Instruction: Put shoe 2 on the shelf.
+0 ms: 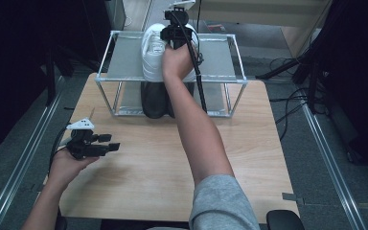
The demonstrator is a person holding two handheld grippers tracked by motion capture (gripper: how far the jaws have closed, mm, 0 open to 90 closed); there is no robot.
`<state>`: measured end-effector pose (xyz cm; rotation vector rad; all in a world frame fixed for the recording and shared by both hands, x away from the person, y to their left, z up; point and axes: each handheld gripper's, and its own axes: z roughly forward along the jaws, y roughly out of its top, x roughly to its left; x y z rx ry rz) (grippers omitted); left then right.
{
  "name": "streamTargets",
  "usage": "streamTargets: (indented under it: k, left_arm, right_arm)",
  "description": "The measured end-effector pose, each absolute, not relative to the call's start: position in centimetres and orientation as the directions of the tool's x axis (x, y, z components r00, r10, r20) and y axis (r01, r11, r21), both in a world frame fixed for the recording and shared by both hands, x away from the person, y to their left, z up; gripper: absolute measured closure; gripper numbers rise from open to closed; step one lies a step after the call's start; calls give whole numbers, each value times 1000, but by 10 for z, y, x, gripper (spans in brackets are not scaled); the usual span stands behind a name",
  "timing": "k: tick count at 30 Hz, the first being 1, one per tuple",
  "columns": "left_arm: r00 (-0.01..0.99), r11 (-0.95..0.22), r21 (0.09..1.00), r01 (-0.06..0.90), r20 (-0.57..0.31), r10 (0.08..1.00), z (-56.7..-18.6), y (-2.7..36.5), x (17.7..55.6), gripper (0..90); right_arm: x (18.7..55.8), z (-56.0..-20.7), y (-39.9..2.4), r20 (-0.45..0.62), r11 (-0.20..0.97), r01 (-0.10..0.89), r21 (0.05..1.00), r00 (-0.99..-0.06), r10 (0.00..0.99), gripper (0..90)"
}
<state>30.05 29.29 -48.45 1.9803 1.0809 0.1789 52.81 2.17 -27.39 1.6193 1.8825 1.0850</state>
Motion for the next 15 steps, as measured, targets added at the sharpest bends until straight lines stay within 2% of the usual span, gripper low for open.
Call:
streamTargets:
  k: [9, 15]
  left_arm:
    - [632, -281, 737, 615, -248, 734, -483, 288, 305, 399]
    - [648, -300, 731, 613, -247, 720, -483, 283, 309, 399]
  right_arm:
    - [523, -274, 17, 184, 17, 610, 792, -265, 947, 565]
    - [516, -269, 12, 148, 62, 592, 804, -299, 943, 563]
